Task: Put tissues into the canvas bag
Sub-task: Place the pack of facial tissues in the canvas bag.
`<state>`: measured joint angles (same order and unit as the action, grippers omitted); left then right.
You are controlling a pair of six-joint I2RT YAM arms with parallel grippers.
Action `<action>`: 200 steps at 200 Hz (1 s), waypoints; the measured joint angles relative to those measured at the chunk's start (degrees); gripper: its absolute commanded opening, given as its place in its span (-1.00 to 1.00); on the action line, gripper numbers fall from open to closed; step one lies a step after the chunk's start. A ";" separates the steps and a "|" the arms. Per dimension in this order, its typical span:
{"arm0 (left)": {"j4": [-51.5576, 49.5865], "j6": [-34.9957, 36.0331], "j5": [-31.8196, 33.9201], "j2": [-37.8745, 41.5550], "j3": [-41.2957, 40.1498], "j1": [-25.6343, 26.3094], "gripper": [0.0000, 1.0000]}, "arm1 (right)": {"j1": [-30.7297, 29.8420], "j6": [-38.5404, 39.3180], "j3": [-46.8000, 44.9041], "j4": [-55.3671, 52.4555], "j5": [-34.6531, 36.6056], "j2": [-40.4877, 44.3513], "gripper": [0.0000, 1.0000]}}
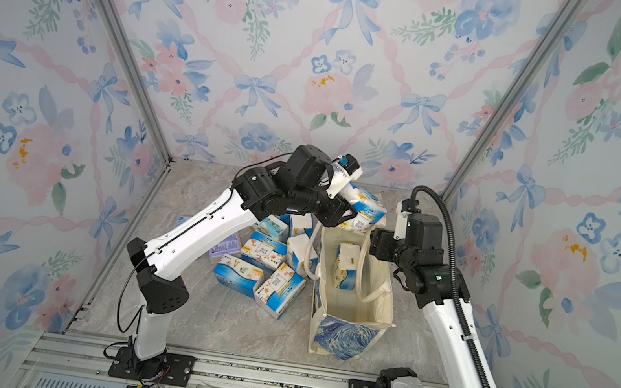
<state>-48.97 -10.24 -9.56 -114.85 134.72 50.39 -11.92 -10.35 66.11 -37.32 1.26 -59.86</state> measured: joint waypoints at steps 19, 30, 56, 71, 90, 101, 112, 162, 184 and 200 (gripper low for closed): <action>-0.39 -0.02 0.59 -1.84 -0.13 0.11 -0.04 | 0.00 0.02 0.00 -0.15 0.02 -0.44 0.54; -0.42 -0.02 1.36 -2.01 -0.96 0.11 0.02 | 0.00 0.02 0.00 -0.17 0.02 -0.68 0.54; -0.37 -0.33 2.27 -2.01 -3.56 0.22 0.31 | 0.00 0.00 0.00 -0.17 0.04 -0.94 0.54; -0.44 -0.50 2.10 -2.25 -4.59 0.22 0.40 | 0.00 -0.11 0.00 -0.15 0.02 -1.07 0.54; -0.02 -0.46 1.09 -3.37 -4.66 0.22 0.47 | 0.00 -0.20 0.00 -0.15 0.00 -1.46 0.54; 0.37 -0.46 0.72 -4.26 -4.66 0.22 0.48 | 0.00 -0.20 0.00 -0.15 0.00 -1.66 0.54; 0.72 -0.44 0.68 -5.11 -4.63 0.33 0.48 | 0.00 -0.20 0.00 -0.15 0.00 -1.68 0.54; 1.03 -0.17 1.46 -6.82 -2.40 0.70 0.46 | 0.00 -0.20 0.00 -0.11 0.00 -1.68 0.54; 1.07 0.66 1.42 -6.16 -2.16 0.85 0.45 | 0.00 -0.20 0.00 -0.07 0.00 -1.68 0.54; 1.07 1.27 -0.07 -5.25 -2.16 0.85 0.42 | 0.00 -0.20 0.00 0.07 0.00 -1.79 0.55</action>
<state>-47.90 -8.97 -9.63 -120.09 132.55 51.24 -11.92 -10.55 66.11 -37.26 1.26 -61.65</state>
